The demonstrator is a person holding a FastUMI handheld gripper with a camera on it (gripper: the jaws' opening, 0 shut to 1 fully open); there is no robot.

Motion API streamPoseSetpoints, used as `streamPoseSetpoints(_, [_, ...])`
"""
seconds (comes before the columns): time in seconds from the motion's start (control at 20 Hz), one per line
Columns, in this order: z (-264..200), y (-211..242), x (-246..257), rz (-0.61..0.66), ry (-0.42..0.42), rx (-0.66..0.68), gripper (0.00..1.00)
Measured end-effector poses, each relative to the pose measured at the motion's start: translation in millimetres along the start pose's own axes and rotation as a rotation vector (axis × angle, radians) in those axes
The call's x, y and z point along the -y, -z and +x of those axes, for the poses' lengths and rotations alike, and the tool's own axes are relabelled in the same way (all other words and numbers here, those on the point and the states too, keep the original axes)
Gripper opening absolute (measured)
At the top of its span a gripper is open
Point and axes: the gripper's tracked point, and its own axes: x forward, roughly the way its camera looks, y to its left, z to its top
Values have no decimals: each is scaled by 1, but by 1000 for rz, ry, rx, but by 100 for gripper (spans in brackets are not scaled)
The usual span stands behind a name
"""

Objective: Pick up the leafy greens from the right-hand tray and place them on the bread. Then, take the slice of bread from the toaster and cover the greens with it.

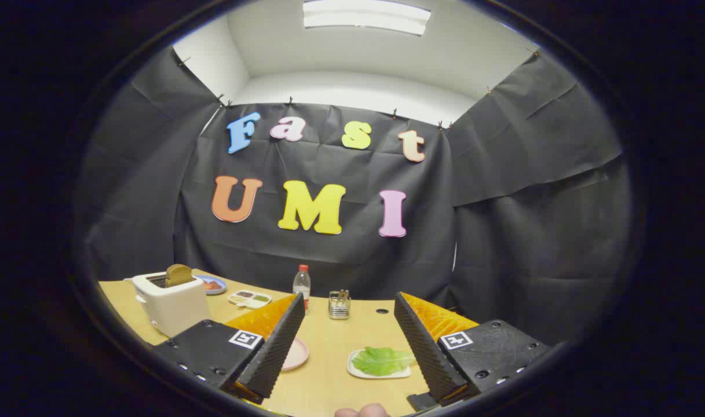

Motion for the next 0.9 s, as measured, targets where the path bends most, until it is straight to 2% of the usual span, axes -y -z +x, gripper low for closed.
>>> streamPoseSetpoints(0.4, [5,14,11,12,35,-27,95])
streamPoseSetpoints(0.9, [11,10,7,7,26,-24,95])
